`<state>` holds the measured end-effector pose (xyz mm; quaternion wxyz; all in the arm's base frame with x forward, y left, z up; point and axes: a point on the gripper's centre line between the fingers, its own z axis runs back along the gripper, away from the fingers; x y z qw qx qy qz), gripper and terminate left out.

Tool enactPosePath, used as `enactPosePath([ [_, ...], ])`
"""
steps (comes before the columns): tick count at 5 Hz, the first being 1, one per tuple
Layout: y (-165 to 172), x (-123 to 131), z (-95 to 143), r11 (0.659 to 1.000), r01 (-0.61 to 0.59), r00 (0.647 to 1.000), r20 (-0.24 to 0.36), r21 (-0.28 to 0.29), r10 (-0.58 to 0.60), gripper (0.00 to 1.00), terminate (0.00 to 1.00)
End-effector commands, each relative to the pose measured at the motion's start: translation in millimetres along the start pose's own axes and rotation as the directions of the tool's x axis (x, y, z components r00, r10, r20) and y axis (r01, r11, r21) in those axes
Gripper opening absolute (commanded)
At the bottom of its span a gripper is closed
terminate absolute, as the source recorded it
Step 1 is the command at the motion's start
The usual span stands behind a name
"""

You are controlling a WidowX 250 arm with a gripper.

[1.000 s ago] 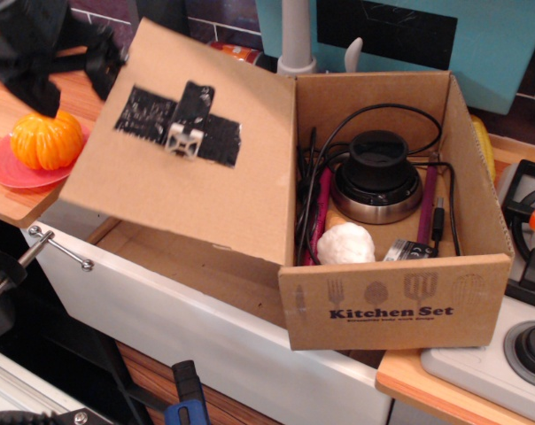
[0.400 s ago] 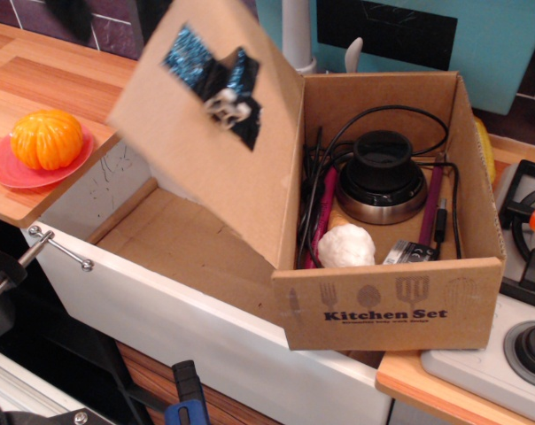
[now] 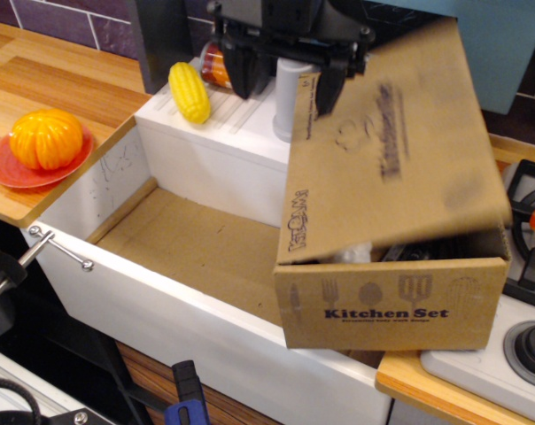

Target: Close brown1fbox flap

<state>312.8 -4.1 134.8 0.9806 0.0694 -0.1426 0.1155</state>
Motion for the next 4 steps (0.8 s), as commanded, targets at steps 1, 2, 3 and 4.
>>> enactPosePath([
  [1,-50.9,13.9,-7.0,1.0,0.002,0.998,0.058,0.022,-0.003,1.0,0.0],
  [2,-58.5,11.5,-17.6,1.0,-0.006,0.998,0.063,-0.006,0.006,1.0,0.0],
  [3,-62.4,4.5,-26.8,1.0,0.0,0.999,0.035,-0.022,0.0,1.0,0.0],
  [4,-63.1,6.0,-26.5,1.0,0.009,1.0,0.01,-0.018,-0.009,1.0,1.0],
])
